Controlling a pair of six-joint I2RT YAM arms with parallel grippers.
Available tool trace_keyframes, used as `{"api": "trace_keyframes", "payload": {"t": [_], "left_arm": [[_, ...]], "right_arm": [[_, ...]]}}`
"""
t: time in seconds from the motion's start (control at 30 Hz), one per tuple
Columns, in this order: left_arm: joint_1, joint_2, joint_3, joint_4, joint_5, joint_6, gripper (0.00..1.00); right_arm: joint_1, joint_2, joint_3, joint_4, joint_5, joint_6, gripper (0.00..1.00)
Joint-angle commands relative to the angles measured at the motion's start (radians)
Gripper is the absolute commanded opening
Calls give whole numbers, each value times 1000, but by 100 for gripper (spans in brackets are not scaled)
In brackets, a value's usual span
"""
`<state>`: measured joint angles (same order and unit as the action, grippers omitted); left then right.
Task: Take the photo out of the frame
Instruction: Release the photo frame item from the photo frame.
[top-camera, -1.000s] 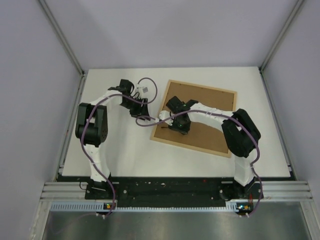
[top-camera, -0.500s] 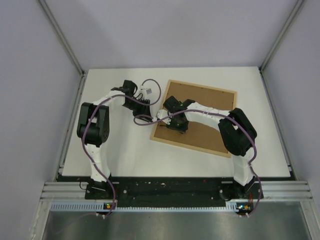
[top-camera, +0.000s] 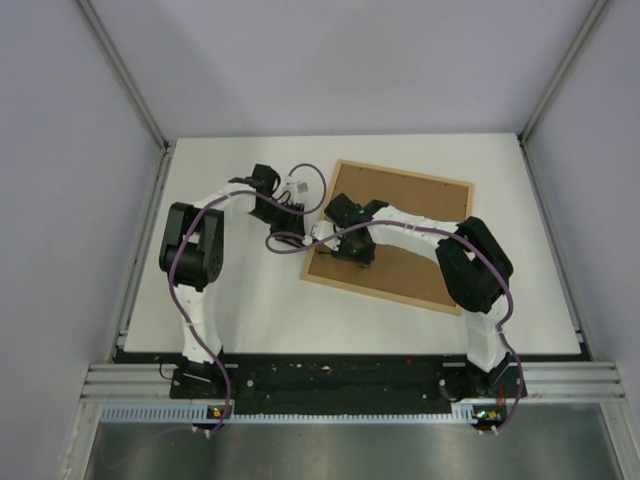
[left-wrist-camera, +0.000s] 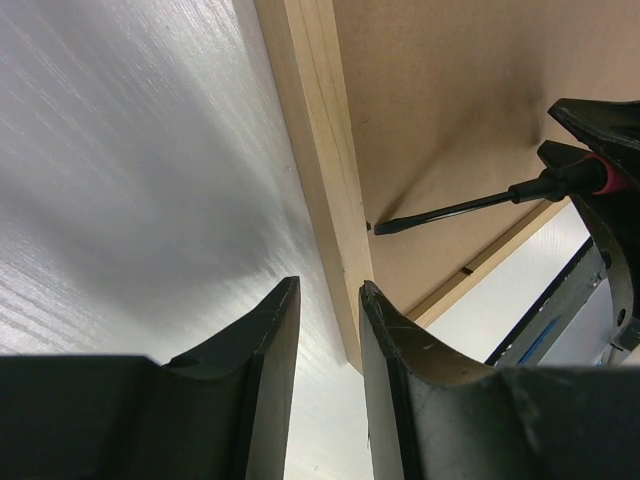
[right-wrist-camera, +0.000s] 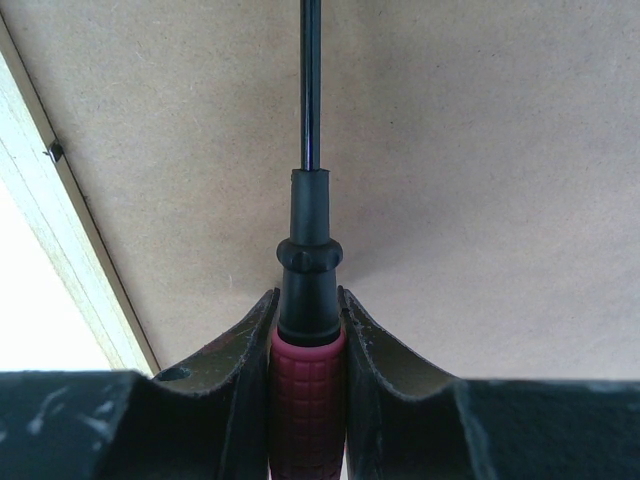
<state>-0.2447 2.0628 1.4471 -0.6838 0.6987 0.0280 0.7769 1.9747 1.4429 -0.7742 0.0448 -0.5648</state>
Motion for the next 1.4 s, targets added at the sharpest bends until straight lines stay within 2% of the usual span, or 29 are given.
{"api": "trace_keyframes", "payload": {"t": [0.0, 0.57, 1.13, 1.37], "left_arm": [[-13, 17, 19, 18, 19, -5, 35], [-30, 39, 27, 20, 31, -8, 32], [-44, 54, 26, 20, 68, -10, 14], [-50, 62, 21, 20, 81, -11, 11]], "right_arm": [[16, 15, 43, 9, 15, 11, 0], [15, 49, 67, 15, 21, -4, 0], [38, 111, 145, 36, 7, 16, 0], [85, 130, 212, 58, 104, 3, 0]]}}
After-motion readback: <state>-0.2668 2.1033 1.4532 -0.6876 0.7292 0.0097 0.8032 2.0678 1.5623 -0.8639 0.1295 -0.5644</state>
